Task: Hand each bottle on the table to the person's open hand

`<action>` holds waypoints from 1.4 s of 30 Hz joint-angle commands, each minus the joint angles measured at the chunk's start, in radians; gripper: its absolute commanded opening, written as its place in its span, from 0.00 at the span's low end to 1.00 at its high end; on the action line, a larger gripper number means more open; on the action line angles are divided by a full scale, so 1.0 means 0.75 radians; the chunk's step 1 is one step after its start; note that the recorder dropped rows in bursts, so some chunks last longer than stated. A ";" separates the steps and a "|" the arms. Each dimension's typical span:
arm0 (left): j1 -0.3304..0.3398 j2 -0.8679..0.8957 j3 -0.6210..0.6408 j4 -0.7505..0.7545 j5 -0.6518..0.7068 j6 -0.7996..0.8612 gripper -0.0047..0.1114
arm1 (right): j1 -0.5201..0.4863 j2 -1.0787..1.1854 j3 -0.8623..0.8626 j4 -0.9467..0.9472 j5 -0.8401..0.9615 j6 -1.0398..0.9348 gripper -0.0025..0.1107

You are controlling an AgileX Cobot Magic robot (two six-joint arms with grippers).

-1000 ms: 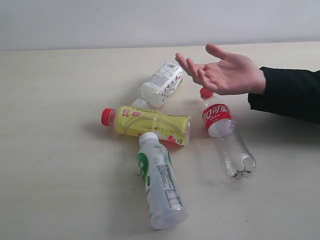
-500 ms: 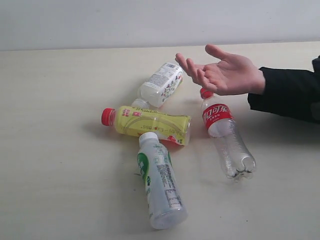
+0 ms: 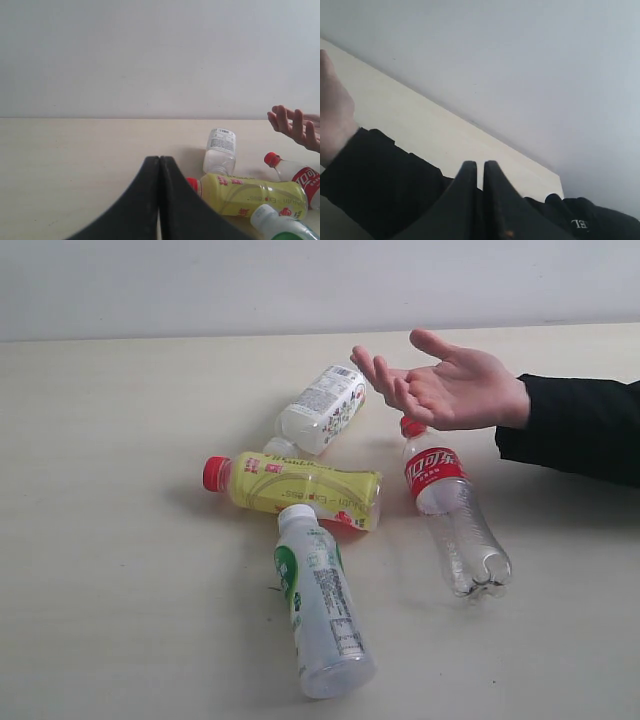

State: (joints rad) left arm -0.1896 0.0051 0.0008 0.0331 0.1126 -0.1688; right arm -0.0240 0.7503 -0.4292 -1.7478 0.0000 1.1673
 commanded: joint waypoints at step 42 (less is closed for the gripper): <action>0.007 -0.007 -0.001 0.006 -0.012 0.002 0.04 | 0.000 0.343 -0.181 3.261 1.000 -2.295 0.06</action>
State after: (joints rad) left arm -0.1896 0.0051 0.0008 0.0331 0.1126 -0.1688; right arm -0.0240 0.9669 -0.5682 0.6802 0.7563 -0.5028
